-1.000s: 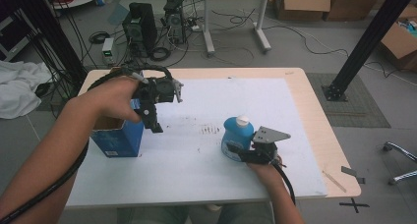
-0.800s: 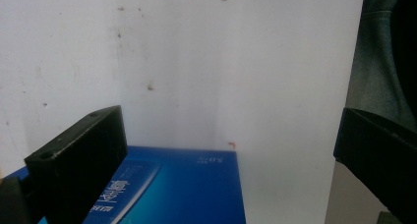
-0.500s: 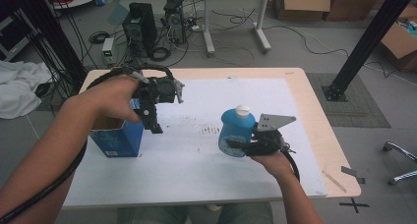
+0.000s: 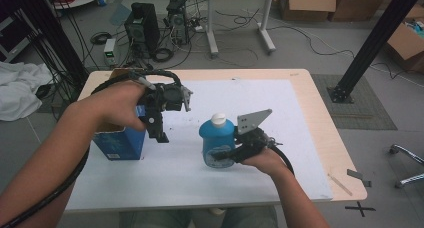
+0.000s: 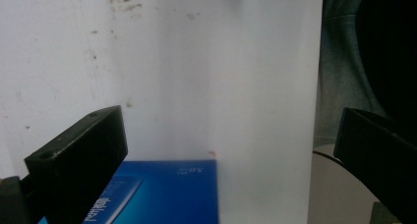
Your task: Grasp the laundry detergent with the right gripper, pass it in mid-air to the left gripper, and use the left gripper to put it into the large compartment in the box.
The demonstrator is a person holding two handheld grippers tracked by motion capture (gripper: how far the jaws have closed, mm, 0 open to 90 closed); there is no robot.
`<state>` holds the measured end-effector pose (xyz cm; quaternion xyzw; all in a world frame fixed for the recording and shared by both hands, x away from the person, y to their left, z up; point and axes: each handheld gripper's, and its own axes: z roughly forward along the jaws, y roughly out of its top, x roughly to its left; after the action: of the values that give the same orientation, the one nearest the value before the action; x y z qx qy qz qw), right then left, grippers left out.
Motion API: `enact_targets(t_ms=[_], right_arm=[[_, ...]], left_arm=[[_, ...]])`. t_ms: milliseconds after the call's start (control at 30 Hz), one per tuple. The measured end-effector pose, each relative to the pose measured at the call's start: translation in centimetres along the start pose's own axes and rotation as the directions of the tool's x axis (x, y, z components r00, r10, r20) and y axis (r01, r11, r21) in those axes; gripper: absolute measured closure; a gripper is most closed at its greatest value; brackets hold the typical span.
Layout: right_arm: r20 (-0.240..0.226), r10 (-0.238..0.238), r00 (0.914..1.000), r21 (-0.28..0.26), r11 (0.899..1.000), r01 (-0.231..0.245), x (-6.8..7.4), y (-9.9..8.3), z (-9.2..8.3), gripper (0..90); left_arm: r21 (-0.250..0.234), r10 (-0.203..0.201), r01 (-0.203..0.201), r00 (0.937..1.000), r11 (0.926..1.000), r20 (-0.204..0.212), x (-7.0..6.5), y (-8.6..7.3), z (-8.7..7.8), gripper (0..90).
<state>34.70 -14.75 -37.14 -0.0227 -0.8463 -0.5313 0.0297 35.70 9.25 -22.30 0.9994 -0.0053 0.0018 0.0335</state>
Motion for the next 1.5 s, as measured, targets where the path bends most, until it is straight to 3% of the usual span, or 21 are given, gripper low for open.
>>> enact_targets(t_ms=[300, 633, 1167, 1500], right_arm=[[-0.036, -0.022, 0.9991, 0.001, 1.000, 0.022, -0.7, 0.5, 4.0, 44.1], [-0.037, -0.039, 0.9986, -0.019, 0.999, 0.038, -0.5, 1.1, 7.0, 44.3], [-0.030, -0.090, 0.9955, -0.046, 0.995, 0.088, -0.1, 2.7, 8.5, 44.3], [-0.024, -0.065, 0.9976, -0.035, 0.997, 0.064, 0.0, 2.8, 8.6, 44.3]], left_arm=[[-0.010, 0.026, -0.026, 0.9996, 0.9996, 0.015, -0.8, 1.0, 0.5, 0.1], [-0.007, 0.025, -0.025, 0.9994, 0.9997, 0.023, -1.1, 1.7, 1.5, 0.1], [-0.002, 0.047, -0.047, 0.9989, 0.9989, -0.006, -1.6, 2.6, 2.3, 0.7], [0.009, 0.065, -0.065, 0.9974, 0.9978, -0.031, -1.8, 3.0, 2.5, 1.5]])
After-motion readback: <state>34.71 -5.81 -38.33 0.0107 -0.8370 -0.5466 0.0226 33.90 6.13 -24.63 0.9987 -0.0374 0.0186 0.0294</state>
